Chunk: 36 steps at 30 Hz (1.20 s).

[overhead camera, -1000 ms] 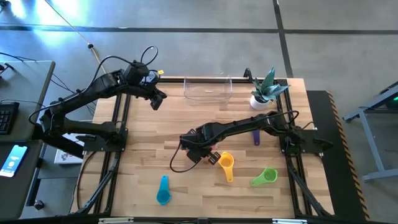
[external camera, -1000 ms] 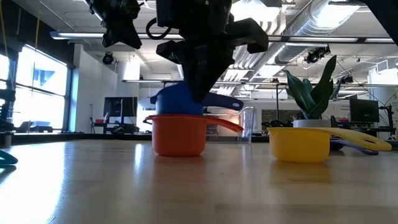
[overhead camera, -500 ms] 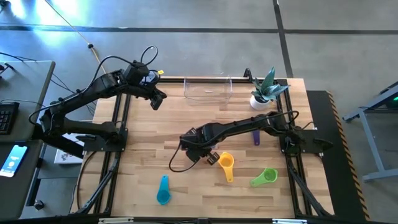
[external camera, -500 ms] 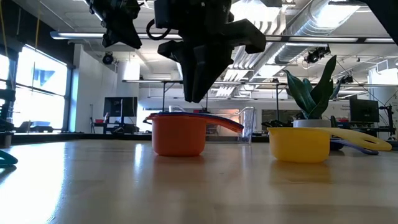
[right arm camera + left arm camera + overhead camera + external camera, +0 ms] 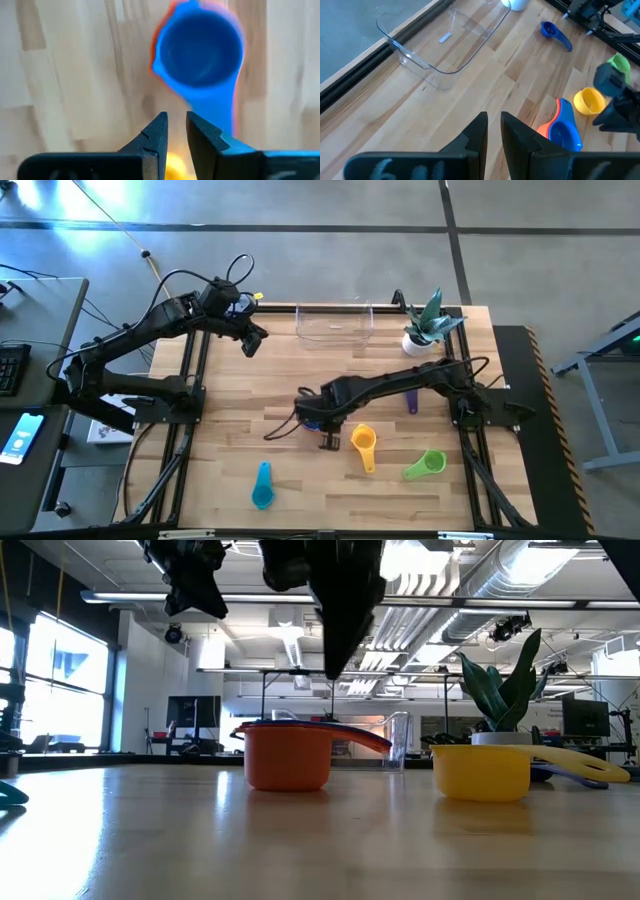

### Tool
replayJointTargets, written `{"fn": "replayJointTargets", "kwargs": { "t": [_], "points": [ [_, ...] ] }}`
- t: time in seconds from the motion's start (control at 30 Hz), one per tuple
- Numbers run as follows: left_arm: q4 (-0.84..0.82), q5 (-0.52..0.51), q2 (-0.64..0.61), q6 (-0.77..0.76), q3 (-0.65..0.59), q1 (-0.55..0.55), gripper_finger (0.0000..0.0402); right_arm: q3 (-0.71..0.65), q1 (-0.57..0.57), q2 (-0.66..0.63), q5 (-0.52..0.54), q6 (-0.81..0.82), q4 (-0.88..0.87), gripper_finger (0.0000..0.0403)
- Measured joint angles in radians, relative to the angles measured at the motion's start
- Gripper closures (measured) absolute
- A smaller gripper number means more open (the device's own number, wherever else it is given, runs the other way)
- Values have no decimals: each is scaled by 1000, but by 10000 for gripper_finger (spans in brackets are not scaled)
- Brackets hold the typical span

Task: Nest measuring cups in basket
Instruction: Stack the yellow measuring cup on top of the blue measuring cup

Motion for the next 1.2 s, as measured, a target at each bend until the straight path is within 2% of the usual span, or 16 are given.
{"fn": "replayJointTargets", "kwargs": {
  "t": [0.23,0.43,0.6,0.8,0.93,1.2],
  "points": [
    [0,0,0,4,0,0,358,0,59,0,22,377,-168,341],
    [-1,0,0,17,0,0,358,0,111,0,20,604,-211,341],
    [-25,0,0,38,0,0,358,0,151,-4,18,734,-278,341],
    [-65,0,0,52,0,0,358,-4,183,-34,26,814,-375,341],
    [-71,0,0,52,0,0,358,-80,190,-111,63,876,-375,346],
    [-75,0,0,59,0,-1,358,-371,192,-359,84,1012,-291,370]
  ]
}}
